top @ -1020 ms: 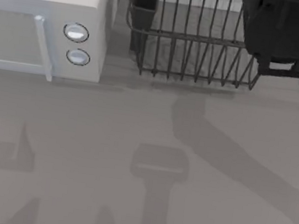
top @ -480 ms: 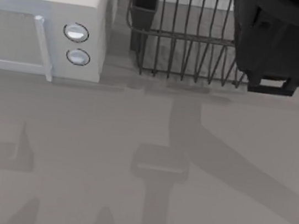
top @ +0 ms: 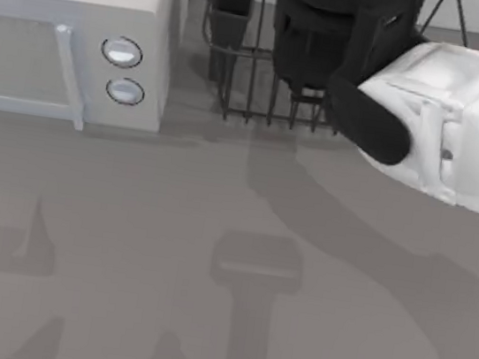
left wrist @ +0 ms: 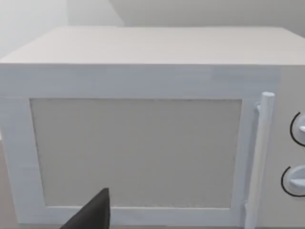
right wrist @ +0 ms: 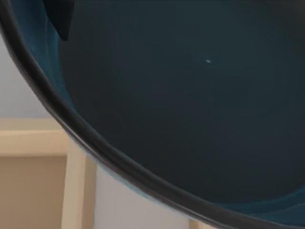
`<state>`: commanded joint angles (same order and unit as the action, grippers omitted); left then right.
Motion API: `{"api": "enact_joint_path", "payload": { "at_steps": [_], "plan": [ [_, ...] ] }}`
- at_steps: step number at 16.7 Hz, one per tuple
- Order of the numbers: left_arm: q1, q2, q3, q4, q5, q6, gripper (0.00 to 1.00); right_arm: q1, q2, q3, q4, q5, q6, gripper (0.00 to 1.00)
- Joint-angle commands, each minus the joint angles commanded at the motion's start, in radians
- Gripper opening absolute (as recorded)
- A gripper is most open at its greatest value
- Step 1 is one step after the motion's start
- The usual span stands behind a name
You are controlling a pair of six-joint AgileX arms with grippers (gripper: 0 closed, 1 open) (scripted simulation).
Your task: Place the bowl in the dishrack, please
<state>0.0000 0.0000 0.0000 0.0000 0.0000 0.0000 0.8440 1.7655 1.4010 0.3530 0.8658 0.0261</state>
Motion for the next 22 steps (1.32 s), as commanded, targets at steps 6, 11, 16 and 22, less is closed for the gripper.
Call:
{"api": "enact_joint_path", "payload": {
  "at_steps": [6, 11, 16, 22],
  "plan": [
    [0.000, 0.000, 0.000, 0.000, 0.000, 0.000, 1.00, -0.190, 0.255, -0.060, 0.323, -0.180, -0.007, 0.00],
    [0.000, 0.000, 0.000, 0.000, 0.000, 0.000, 1.00, -0.212, 0.279, -0.068, 0.348, -0.201, -0.008, 0.00],
    [0.000, 0.000, 0.000, 0.000, 0.000, 0.000, 1.00, -0.212, 0.279, -0.068, 0.348, -0.201, -0.008, 0.30],
    [0.000, 0.000, 0.000, 0.000, 0.000, 0.000, 1.00, -0.212, 0.279, -0.068, 0.348, -0.201, -0.008, 0.75]
  ]
}}
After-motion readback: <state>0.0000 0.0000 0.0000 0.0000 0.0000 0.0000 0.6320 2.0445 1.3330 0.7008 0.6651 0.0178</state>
